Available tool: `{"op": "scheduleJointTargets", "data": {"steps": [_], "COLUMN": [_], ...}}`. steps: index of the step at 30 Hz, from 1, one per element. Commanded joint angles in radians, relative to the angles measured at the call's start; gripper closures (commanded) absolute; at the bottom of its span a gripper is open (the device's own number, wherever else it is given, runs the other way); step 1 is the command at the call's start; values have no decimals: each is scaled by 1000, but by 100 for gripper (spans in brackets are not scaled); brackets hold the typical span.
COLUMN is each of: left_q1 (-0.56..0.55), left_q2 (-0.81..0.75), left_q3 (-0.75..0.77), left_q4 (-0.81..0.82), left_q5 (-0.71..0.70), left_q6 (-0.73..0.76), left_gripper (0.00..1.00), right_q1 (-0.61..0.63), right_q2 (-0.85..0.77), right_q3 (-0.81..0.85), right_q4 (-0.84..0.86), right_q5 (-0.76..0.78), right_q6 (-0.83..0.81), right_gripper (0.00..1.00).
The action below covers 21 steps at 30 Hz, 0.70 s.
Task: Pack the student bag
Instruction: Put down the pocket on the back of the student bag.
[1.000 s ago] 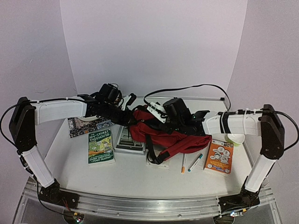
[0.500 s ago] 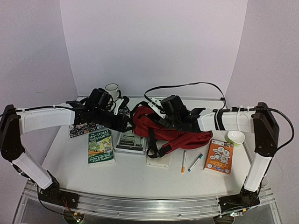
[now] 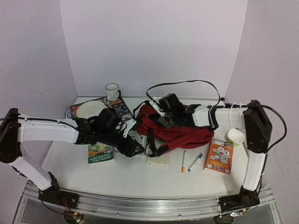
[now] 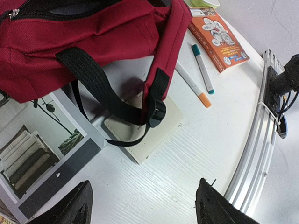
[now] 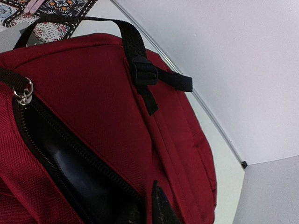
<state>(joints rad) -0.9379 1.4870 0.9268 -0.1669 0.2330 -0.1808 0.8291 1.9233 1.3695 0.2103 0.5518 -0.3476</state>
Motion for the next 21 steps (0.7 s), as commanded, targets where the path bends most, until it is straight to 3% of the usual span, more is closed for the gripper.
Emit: {"op": "scheduleJointTargets", "data": {"steps": [1, 6, 10, 16, 21], "left_q1": [4, 5, 14, 28, 30], "left_q2": [22, 25, 31, 38, 47], "left_q3": [34, 37, 36, 29, 13], "left_q4": [70, 70, 67, 64, 64], "left_q5": [-54, -94, -90, -57, -38], "left_q6": [22, -5, -28, -67, -96], "left_gripper": [23, 18, 17, 16, 16], "right_q1": [1, 7, 21, 31, 35], "right_q2": [-19, -112, -223, -398, -443], "right_q3": [59, 58, 11, -172, -303], "right_q4": [-151, -335, -434, -460, -436], "right_q5": [-69, -183, -273, -451, -581], "right_q6": [114, 231, 344, 574, 706], "right_gripper": [77, 53, 40, 36, 35]}}
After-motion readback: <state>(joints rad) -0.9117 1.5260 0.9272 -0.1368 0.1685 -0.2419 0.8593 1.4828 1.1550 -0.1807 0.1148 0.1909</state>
